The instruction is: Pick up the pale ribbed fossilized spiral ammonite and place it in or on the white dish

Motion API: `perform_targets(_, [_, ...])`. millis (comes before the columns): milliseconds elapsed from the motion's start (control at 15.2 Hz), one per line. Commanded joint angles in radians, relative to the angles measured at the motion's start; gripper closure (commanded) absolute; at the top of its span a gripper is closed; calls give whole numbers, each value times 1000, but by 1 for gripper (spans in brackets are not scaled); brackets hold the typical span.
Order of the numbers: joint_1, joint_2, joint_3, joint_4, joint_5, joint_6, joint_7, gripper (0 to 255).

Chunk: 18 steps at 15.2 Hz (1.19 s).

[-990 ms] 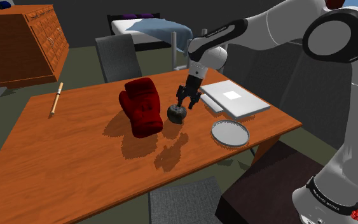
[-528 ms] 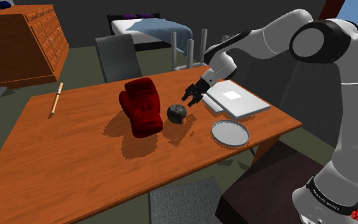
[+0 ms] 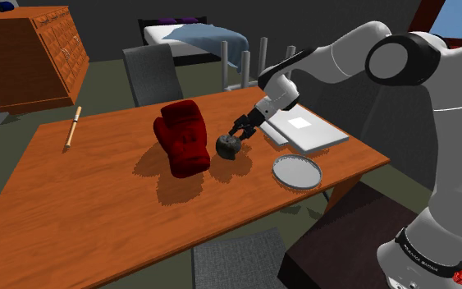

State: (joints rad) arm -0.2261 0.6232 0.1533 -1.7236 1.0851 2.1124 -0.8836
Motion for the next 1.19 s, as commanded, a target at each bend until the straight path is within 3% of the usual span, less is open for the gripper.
perform_targets(0, [5,5,2,4,2,6,1,0])
perform_targets(396, [4,5,2,4,2,6,1,0])
perform_targets(462, [4,5,2,4,2,6,1,255])
perform_targets(1122, [4,-4,2,2,0,2,8,255])
